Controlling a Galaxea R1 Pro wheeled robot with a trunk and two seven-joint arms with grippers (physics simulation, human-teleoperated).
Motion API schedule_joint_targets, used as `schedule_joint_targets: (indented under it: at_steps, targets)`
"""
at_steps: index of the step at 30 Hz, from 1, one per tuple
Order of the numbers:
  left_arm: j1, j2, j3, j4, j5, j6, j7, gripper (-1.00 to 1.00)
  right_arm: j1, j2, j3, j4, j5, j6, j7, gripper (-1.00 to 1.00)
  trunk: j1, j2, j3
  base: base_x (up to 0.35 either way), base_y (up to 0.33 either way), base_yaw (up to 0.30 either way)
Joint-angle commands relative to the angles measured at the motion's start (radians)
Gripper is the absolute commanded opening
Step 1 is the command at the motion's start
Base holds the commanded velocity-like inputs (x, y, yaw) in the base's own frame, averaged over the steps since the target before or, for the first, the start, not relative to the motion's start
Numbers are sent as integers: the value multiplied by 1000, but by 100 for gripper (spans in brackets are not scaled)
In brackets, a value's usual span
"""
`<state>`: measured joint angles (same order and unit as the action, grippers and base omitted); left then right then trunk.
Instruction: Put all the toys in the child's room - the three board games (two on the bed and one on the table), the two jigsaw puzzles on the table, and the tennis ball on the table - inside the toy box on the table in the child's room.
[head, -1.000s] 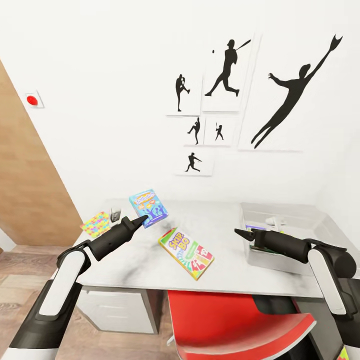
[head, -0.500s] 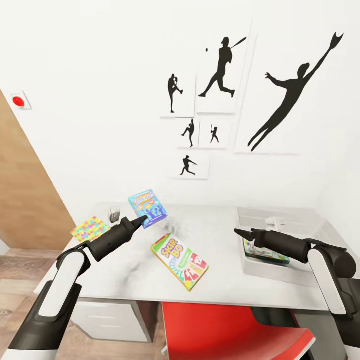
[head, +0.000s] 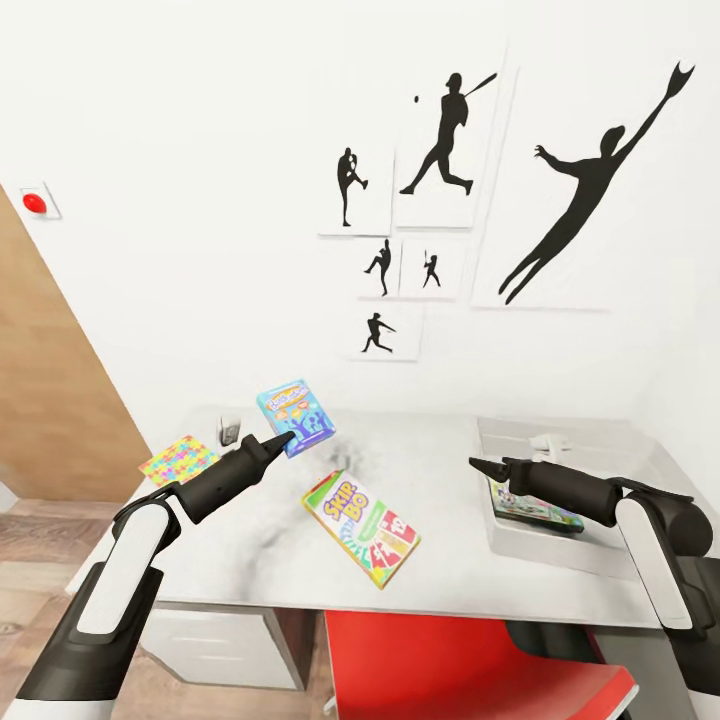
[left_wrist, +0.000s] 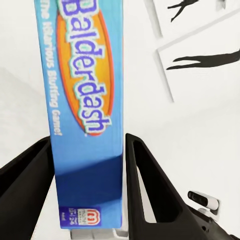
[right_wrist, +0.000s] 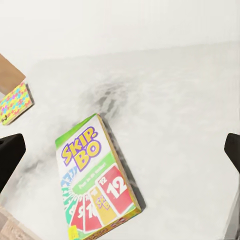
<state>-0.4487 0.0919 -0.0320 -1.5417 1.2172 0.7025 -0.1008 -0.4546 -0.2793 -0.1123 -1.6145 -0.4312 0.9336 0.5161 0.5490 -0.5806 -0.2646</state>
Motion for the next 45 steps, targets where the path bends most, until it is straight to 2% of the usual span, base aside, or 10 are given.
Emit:
schedule_joint_targets:
  at_steps: [1, 8, 21, 36, 40, 45]
  targets:
    - [-1, 1, 0, 0, 0, 2, -3, -100, -1, 0, -1, 0, 3, 5, 6, 100, 1, -1, -2, 155, 85, 0]
    - [-1, 0, 0, 1, -1, 2, -1, -100, -1, 0, -1, -1, 3, 5, 6, 100, 1, -1, -2, 86, 48, -22]
    - [-1, 0, -3, 1, -1, 2, -1, -100, -1, 0, -1, -1, 3, 5, 7, 100, 1, -1, -1, 8, 5, -186]
    - [-1, -2, -6, 0, 1, 2, -1, -100, -1, 0, -1, -1, 3, 5, 7, 100, 1, -1, -1, 0, 0, -31]
    - [-10, -10, -8, -1, 3, 7, 1, -100, -3, -2, -2, -1, 3, 5, 10, 100, 1, -1, -1, 0, 0, -4]
    - [-64, -24, -14, -2, 6, 22, 16, -100, -4, -14, -21, -1, 3, 6, 39, 100, 1, -1, -1, 0, 0, -2]
